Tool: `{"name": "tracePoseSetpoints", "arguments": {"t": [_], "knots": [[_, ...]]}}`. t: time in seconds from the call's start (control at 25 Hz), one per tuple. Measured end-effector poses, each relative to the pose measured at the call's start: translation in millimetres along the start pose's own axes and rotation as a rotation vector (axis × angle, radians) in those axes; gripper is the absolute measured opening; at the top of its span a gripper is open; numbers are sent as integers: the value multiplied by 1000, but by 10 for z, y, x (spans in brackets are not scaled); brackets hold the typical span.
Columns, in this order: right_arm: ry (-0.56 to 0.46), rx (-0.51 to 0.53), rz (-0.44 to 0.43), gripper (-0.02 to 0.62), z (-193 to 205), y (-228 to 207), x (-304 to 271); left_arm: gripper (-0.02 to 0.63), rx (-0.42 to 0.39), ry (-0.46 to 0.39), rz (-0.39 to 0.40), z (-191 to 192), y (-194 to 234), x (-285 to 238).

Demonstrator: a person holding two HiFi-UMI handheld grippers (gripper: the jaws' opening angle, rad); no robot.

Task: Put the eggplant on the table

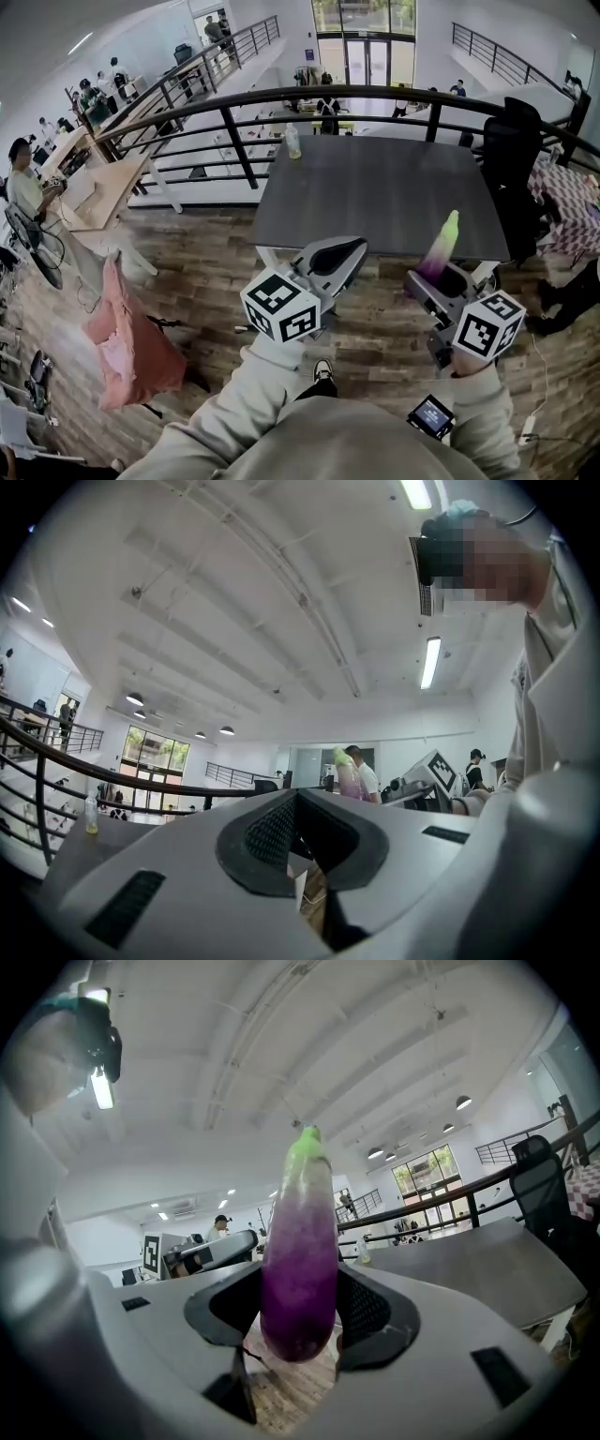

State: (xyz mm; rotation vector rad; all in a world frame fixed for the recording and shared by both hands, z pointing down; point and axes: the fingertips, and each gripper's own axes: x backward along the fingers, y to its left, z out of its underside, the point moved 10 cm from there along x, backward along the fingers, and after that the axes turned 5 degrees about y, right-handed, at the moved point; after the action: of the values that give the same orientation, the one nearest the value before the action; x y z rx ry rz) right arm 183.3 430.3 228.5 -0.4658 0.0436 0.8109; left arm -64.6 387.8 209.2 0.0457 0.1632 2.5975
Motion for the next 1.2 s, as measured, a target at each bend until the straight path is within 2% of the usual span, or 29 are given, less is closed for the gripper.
{"name": "tracePoseSetpoints", "arguments": {"t": [0.32, 0.76, 0.96, 1.2], "knots": [[25, -29, 14, 241, -278, -321, -636, 0, 30, 13, -33, -58, 812, -163], [56, -42, 66, 241, -579, -612, -1424, 0, 50, 20, -2, -104, 1820, -394], [80, -82, 83, 241, -539, -866, -1673, 0, 82, 29, -3, 65, 2131, -531], [86, -85, 82, 241, -606, -1122, -1997, 0, 41, 58, -23, 160, 2392, -705]]}}
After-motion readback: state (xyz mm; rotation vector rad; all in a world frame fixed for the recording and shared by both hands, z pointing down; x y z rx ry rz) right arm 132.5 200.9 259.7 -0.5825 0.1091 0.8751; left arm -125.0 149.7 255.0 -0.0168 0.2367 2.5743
